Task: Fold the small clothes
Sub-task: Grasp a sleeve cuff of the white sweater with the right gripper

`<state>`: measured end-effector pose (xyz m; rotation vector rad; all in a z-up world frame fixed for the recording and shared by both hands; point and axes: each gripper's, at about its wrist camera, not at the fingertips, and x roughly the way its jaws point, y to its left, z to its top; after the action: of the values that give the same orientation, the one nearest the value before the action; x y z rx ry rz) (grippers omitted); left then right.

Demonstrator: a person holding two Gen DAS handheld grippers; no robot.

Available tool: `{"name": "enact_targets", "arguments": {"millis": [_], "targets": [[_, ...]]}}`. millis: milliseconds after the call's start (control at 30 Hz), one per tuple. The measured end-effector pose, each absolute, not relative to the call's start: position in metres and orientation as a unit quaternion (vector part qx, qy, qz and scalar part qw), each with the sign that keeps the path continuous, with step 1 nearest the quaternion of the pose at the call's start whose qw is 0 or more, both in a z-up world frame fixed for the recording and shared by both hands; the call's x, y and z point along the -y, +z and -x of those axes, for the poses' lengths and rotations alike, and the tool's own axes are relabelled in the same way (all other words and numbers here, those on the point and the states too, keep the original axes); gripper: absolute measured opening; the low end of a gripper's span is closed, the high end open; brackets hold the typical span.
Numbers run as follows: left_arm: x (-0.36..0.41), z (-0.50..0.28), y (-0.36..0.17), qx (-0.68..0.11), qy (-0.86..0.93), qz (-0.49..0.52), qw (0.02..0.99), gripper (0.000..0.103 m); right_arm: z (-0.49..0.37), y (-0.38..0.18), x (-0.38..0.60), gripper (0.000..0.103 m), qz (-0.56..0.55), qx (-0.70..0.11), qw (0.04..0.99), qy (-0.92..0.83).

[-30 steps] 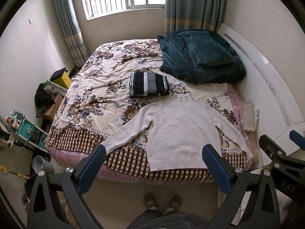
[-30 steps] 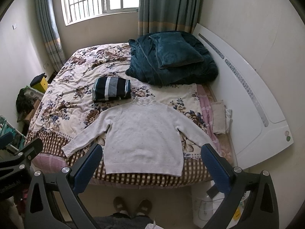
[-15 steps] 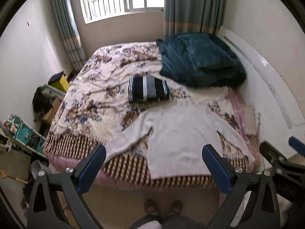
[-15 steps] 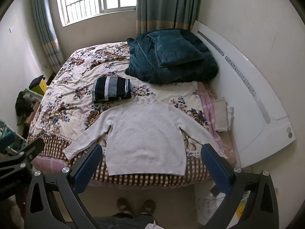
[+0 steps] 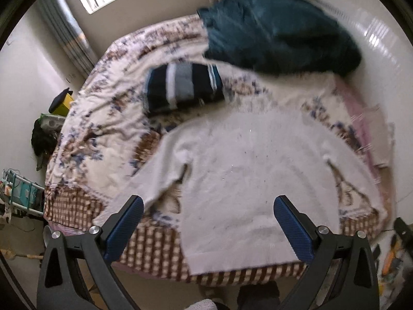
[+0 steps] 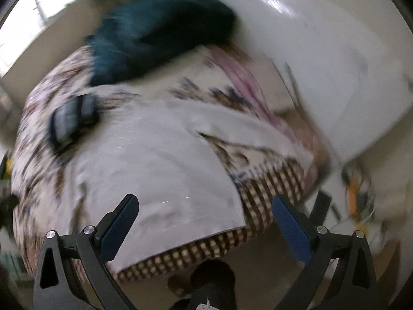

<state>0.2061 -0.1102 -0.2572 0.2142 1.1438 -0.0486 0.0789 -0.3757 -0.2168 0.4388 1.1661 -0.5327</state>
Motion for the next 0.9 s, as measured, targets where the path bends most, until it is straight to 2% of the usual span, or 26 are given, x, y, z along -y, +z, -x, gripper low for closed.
{"name": "enact_targets", "arguments": {"millis": [133, 300, 367, 500, 533, 567, 633, 700, 767, 833, 900], "targets": [[0.152, -0.241, -0.342, -0.564, -0.009, -0.115, 0.817, 0.103, -0.093, -0.330, 0.481, 0.103, -0.284, -0.547, 0.722, -0.313], [0.182, -0.267, -0.434, -0.613, 0.006, -0.120, 0.781, 0.103, -0.071, -0.440, 0.590, 0.103, -0.387, -0.535, 0.636, -0.399], [0.194, -0.272, -0.473, -0.632, 0.009, -0.126, 0.764, 0.103, -0.045, -0.477, 0.632, 0.103, -0.456, -0.500, 0.594, -0.434], [0.212, -0.282, -0.519, -0.654, 0.002, -0.131, 0.745, 0.103, 0.008, -0.523, 0.689, 0.103, -0.559, -0.397, 0.537, -0.491], [0.219, -0.285, -0.528, -0.656, -0.002, -0.132, 0.743, 0.103, 0.017, -0.534, 0.702, 0.097, -0.572, -0.369, 0.533, -0.502], [0.225, -0.288, -0.537, -0.658, -0.006, -0.132, 0.742, 0.103, 0.021, -0.541, 0.709, 0.084, -0.578, -0.357, 0.532, -0.505], [0.235, -0.292, -0.548, -0.657, -0.011, -0.133, 0.742, 0.103, 0.022, -0.551, 0.720, 0.075, -0.590, -0.338, 0.533, -0.504], [0.241, -0.294, -0.551, -0.654, -0.016, -0.134, 0.744, 0.103, 0.015, -0.558, 0.728, 0.057, -0.582, -0.324, 0.544, -0.510], [0.245, -0.295, -0.550, -0.648, -0.020, -0.132, 0.750, 0.103, 0.003, -0.557, 0.734, 0.023, -0.554, -0.332, 0.553, -0.525], [0.244, -0.295, -0.544, -0.644, -0.024, -0.127, 0.754, 0.103, -0.016, -0.537, 0.733, 0.017, -0.517, -0.335, 0.578, -0.536], [0.239, -0.295, -0.536, -0.642, -0.025, -0.119, 0.757, 0.103, -0.042, -0.508, 0.727, 0.016, -0.470, -0.342, 0.617, -0.530]]}}
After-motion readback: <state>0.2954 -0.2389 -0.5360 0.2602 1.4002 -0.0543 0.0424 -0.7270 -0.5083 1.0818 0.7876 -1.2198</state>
